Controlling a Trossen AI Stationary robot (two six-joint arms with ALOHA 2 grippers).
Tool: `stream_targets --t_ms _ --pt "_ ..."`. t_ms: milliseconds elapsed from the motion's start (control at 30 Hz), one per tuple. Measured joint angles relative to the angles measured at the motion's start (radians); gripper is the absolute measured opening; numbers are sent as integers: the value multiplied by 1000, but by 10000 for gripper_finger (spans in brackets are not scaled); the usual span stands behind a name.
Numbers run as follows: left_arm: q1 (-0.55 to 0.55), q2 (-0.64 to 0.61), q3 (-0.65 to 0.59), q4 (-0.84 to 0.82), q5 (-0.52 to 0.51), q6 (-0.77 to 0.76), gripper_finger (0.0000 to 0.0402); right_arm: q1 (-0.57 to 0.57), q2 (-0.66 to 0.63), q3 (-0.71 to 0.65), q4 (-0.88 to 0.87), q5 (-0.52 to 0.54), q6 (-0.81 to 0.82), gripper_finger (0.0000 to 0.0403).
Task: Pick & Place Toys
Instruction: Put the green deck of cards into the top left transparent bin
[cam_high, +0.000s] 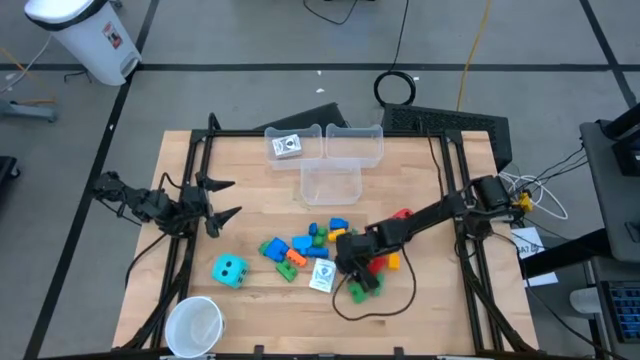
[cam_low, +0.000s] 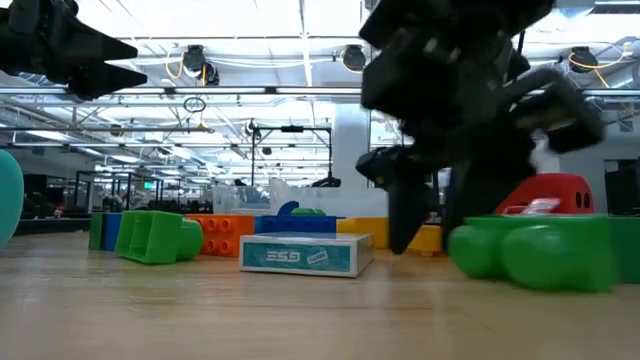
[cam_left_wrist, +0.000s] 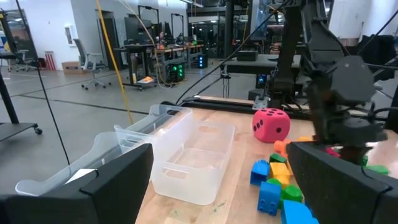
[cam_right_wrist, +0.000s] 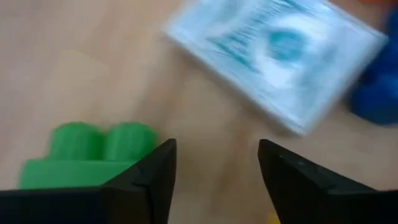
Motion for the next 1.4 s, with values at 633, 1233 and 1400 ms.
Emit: stream_targets --t_ms 633,1233,1400 --pt "0 0 0 -1 4 0 379 16 -3 80 176 153 -267 219" --pt "0 0 0 -1 4 0 379 2 38 81 -114 107 -135 115" --pt "0 0 0 0 4 0 379 47 34 81 -144 98 -40 105"
